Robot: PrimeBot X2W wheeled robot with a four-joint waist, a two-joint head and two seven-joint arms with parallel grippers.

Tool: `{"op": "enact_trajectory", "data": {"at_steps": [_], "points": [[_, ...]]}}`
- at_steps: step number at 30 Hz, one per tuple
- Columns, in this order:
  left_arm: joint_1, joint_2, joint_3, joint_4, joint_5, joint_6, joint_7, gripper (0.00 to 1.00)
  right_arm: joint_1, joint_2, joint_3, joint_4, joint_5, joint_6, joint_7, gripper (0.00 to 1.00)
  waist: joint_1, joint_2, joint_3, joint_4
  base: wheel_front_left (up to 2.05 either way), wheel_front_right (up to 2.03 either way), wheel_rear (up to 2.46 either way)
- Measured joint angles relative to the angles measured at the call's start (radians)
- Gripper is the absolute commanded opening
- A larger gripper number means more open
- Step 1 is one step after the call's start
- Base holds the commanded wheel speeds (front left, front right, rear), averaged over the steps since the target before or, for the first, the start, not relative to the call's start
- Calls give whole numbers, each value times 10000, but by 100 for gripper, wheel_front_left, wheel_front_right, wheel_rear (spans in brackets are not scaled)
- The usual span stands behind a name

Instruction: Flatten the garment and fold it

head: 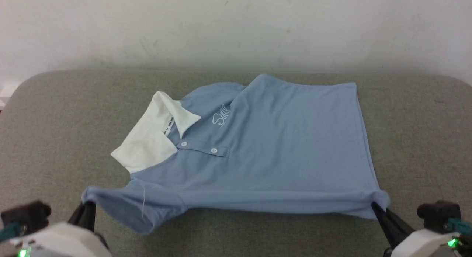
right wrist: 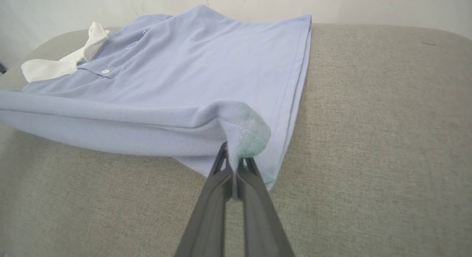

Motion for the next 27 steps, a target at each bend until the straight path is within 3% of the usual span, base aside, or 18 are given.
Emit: {"op": "enact_trajectory", "data": {"at_steps": [7,22,23,25,26,27], "points": [[-3150,-44,-815,1868,132,-970,130,0,-1426,213,-109,798,-414,0,581,0,3,0,542,-83,0,0,0],[-8305,-1390,-1653,8305,148,-2746,-740,0,-5016,194,558,3570,-585,0,1223,0,4,0,2182,-431,0,0,0],[-8503,-1469,-1659,8700,136,-2903,-848,0,-5188,198,608,3764,-587,0,1218,6,4,0,2289,-459,0,0,0],[-8851,-1682,-1632,9388,-13,-3254,-1126,21,-5476,199,755,4107,-616,-2,1064,49,4,0,2487,-514,0,0,0],[-8982,-1766,-1641,9724,-59,-3407,-1202,36,-5595,226,842,4259,-606,-2,963,96,4,0,2570,-541,0,0,0],[-9072,-1837,-1672,10013,-65,-3559,-1312,72,-5691,272,892,4422,-537,-2,890,100,4,0,2640,-569,0,0,0]]}}
